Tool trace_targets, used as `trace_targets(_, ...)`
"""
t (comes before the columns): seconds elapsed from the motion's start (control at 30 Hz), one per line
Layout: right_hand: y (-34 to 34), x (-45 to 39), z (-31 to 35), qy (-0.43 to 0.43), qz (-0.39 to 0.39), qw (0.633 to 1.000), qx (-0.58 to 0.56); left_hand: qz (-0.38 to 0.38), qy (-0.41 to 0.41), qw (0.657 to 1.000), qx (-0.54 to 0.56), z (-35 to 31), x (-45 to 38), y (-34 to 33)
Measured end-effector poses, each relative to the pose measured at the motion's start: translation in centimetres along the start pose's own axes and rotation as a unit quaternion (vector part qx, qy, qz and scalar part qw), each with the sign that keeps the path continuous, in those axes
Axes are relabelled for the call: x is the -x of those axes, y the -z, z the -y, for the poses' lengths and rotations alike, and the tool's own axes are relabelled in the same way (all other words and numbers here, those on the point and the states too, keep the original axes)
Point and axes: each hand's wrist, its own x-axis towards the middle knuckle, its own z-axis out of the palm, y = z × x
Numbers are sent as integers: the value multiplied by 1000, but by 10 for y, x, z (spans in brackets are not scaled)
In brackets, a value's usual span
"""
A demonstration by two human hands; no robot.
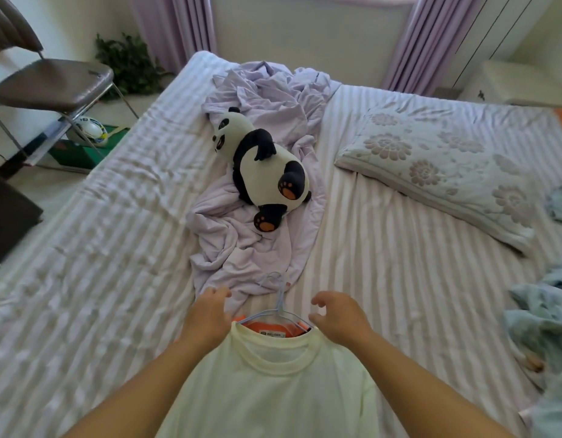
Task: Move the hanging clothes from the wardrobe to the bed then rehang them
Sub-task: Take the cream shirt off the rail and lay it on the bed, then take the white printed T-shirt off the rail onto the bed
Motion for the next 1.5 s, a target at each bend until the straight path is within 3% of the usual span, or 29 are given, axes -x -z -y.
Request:
trace_targets(0.27, 86, 92, 60, 53, -2, 997, 63, 21, -47, 998, 28, -43, 59, 111)
trace_targets(0.5, 186, 203, 121, 84, -16, 988, 126, 51, -118, 991, -43, -80, 147, 245)
trace_targets(0.83, 256, 350, 210, 145, -48, 974, 169, 56, -97, 983, -148, -107, 297, 378)
trace_targets(1.07, 260, 435, 248, 259, -61, 942, 206, 2, -33, 993, -118, -96, 424, 414)
trace_targets(1.5, 203, 606, 302, 447, -11, 851, 275, -98, 122, 985, -68, -54, 682, 398)
